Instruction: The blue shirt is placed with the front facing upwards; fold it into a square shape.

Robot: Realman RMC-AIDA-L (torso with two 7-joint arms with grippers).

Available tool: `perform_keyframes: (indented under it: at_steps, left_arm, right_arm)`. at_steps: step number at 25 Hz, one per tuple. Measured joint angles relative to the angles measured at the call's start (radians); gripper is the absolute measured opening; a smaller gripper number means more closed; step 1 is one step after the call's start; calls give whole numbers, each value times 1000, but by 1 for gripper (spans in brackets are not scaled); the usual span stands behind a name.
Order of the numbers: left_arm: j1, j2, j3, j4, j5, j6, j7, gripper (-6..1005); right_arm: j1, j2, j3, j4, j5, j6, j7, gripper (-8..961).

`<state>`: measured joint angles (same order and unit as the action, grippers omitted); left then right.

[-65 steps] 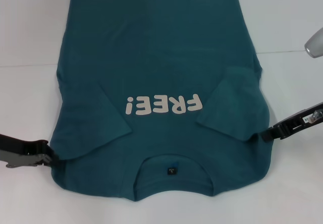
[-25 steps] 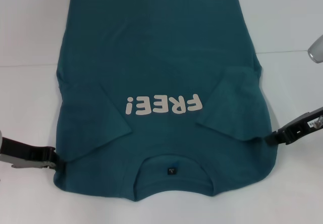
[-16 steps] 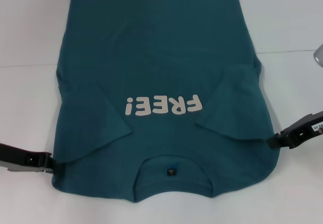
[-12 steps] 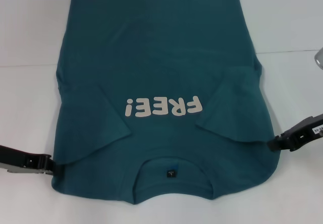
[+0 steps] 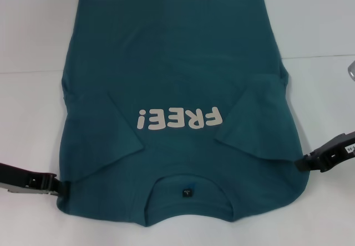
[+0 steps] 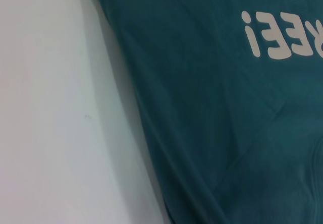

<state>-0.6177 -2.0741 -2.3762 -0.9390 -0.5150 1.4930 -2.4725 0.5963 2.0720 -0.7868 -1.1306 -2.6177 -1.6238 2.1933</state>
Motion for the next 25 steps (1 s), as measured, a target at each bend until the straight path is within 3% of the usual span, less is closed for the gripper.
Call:
perform_keyframes:
  at_steps: [25]
  left_arm:
    - [-1, -3, -9, -51, -5, 0, -24, 43]
  right_arm:
    - [4, 0, -6, 10, 1, 29, -3, 38]
